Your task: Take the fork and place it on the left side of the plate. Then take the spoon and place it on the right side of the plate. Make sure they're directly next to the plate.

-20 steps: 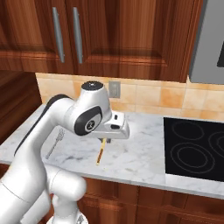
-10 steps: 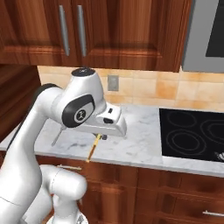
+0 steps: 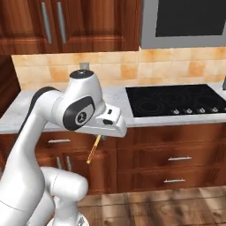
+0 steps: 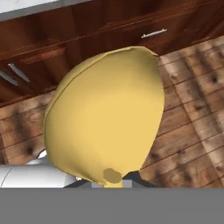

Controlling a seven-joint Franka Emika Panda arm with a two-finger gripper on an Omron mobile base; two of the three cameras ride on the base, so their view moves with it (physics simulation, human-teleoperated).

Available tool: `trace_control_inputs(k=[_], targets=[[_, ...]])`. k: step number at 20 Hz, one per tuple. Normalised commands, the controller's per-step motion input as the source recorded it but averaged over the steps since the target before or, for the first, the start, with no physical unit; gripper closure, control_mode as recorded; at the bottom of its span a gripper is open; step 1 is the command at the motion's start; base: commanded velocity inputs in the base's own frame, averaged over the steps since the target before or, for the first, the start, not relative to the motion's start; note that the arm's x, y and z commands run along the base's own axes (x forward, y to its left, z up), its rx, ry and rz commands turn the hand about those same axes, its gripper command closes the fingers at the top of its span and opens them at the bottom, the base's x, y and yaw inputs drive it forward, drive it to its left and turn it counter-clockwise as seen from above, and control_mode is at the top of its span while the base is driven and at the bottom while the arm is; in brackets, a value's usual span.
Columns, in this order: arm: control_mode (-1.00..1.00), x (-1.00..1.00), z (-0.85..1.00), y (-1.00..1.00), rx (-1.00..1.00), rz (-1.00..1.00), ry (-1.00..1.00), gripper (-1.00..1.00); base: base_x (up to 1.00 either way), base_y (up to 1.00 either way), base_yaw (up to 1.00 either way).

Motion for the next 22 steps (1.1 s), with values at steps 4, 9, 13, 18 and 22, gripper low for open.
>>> trace_control_inputs(k=[4,9,13,18,22], targets=[[1.00,0.00,0.00,0.00,0.00,0.00,0.00,1.00,-0.34,0.01,-0.66],[1.00,0.00,0.00,0.00,0.00,0.00,0.00,1.00,-0.13,0.00,-0.73],[1.00,0.00,0.00,0.00,0.00,0.00,0.00,1.00,0.02,-0.18,-0.71],[1.00,0.00,0.00,0.00,0.00,0.00,0.00,1.00,0.08,-0.39,-0.68],[1.00,0.00,0.00,0.00,0.00,0.00,0.00,1.00,0.19,-0.43,-0.66]])
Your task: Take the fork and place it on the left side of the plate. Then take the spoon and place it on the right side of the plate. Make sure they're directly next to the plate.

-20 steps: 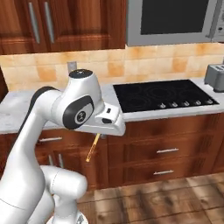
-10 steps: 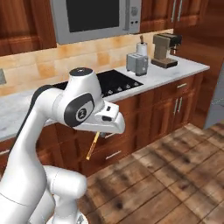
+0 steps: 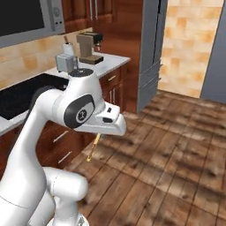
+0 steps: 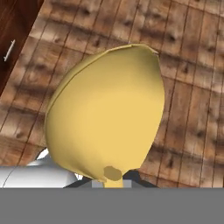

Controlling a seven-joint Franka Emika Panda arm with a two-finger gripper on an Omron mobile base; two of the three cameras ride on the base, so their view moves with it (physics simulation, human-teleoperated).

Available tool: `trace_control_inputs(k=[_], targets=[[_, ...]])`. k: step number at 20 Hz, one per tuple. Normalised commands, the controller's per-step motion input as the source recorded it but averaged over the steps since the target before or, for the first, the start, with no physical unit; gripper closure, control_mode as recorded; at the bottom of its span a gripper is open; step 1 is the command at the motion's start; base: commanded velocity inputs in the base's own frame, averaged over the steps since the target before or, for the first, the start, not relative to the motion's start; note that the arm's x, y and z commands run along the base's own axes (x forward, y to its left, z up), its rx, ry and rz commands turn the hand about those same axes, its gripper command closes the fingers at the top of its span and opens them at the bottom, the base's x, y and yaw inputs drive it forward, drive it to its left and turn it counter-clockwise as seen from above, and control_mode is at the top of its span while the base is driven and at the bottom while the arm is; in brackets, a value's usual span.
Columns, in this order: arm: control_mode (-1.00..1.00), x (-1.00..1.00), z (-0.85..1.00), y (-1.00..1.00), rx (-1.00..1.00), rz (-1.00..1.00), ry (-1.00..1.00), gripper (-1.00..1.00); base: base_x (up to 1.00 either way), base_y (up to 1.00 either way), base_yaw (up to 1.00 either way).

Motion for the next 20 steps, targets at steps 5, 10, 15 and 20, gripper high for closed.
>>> trace_control_inputs(k=[5,10,15,20], targets=[[1.00,0.00,0.00,0.00,0.00,0.00,0.00,1.00,0.49,-0.35,-0.57],[1.00,0.00,0.00,0.00,0.00,0.00,0.00,1.00,0.81,-0.37,-0.45],[1.00,0.00,0.00,0.00,0.00,0.00,0.00,1.00,0.86,-0.38,-0.44],[1.00,0.00,0.00,0.00,0.00,0.00,0.00,1.00,0.93,-0.31,-0.42]])
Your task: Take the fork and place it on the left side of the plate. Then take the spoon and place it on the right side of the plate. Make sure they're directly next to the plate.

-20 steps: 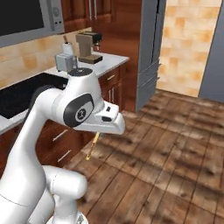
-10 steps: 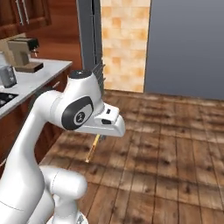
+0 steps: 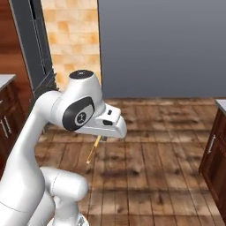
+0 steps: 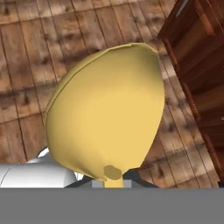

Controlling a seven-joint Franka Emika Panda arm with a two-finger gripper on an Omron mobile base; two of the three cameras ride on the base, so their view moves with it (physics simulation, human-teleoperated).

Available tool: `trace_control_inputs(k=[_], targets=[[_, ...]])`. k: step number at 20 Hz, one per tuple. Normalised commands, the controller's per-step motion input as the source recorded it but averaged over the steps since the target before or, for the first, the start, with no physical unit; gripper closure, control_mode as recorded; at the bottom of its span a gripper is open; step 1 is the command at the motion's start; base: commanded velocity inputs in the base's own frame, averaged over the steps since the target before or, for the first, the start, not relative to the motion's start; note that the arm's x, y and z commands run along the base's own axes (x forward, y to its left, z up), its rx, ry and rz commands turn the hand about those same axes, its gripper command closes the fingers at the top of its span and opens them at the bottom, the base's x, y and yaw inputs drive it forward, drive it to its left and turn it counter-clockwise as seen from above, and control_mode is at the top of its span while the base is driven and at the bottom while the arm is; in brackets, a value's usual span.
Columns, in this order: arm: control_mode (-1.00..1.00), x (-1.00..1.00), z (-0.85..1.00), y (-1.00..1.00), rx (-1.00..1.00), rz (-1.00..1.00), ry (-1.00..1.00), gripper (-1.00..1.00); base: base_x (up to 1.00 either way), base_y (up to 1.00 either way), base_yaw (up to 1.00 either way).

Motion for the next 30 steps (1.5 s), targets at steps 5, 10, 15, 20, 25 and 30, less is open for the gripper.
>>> trace_control_inputs(k=[5,10,15,20,25,30], targets=[[1.00,0.00,0.00,0.00,0.00,0.00,0.00,1.00,0.97,-0.32,-0.40],[1.00,0.00,0.00,0.00,0.00,0.00,0.00,1.00,0.96,-0.14,-0.42],[1.00,0.00,0.00,0.00,0.00,0.00,0.00,1.00,1.00,-0.01,-0.42],[1.00,0.00,0.00,0.00,0.00,0.00,0.00,1.00,1.00,0.06,-0.44],[1.00,0.00,0.00,0.00,0.00,0.00,0.00,1.00,1.00,0.36,-0.46],[1.00,0.00,0.00,0.00,0.00,0.00,0.00,1.00,1.00,0.52,-0.45]])
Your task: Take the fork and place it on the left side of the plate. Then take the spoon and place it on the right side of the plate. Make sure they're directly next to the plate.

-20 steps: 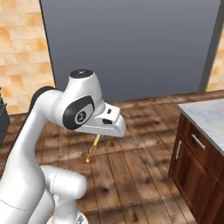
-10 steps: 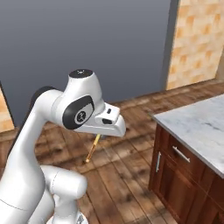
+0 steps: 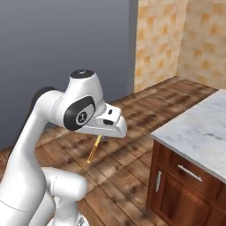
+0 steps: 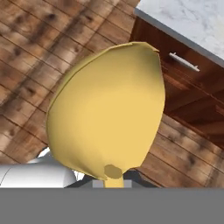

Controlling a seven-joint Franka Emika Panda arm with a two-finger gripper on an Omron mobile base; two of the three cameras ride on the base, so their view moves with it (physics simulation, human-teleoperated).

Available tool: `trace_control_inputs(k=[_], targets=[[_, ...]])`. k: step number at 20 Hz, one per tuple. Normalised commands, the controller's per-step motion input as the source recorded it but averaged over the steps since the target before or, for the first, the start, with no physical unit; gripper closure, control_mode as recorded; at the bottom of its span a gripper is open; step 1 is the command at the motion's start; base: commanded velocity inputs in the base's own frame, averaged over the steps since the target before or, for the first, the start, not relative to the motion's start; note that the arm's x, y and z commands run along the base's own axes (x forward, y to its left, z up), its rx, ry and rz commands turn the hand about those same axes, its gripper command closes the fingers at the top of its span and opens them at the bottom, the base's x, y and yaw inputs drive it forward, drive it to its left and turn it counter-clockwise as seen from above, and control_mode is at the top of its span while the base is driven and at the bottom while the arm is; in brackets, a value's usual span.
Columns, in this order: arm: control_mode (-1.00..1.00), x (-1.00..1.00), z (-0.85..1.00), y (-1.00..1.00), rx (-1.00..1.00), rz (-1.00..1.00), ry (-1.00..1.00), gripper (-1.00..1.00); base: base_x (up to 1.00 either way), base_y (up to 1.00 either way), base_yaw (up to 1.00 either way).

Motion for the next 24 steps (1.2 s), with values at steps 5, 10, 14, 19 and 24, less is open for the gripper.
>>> trace_control_inputs(k=[5,10,14,19,24], targets=[[1.00,0.00,0.00,0.00,0.00,0.00,0.00,1.00,1.00,0.67,-0.42],[1.00,0.00,0.00,0.00,0.00,0.00,0.00,1.00,1.00,0.67,-0.42],[1.00,0.00,0.00,0.00,0.00,0.00,0.00,1.00,1.00,0.69,-0.43],[1.00,0.00,0.00,0.00,0.00,0.00,0.00,1.00,1.00,0.69,-0.43],[1.00,0.00,0.00,0.00,0.00,0.00,0.00,1.00,1.00,0.68,-0.43]])
